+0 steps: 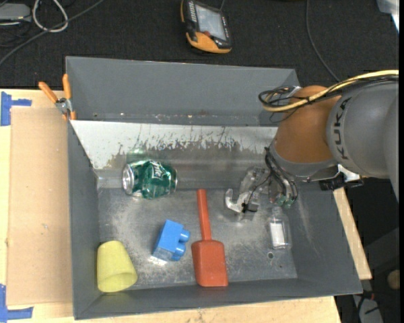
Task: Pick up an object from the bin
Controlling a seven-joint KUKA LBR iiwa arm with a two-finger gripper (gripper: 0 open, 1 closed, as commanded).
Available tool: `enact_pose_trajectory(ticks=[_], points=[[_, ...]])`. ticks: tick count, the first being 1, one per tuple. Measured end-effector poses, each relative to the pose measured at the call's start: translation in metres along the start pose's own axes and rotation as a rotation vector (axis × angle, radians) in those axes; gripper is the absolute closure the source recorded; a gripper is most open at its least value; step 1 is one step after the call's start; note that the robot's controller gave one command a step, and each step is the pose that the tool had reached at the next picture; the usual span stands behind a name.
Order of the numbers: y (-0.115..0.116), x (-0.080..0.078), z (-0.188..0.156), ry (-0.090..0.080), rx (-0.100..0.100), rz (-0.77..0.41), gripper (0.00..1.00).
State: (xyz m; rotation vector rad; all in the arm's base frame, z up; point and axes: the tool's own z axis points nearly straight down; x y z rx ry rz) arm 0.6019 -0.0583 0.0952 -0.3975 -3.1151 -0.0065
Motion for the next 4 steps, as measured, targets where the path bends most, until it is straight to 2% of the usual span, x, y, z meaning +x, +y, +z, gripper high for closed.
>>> enact_pose_trajectory(ticks=[3, 4], points=[[0.0, 0.0, -0.033, 0.001, 0.0, -0.002, 1.0], [0.0, 0.002, -0.052, 0.008, 0.0, -0.004, 1.0]])
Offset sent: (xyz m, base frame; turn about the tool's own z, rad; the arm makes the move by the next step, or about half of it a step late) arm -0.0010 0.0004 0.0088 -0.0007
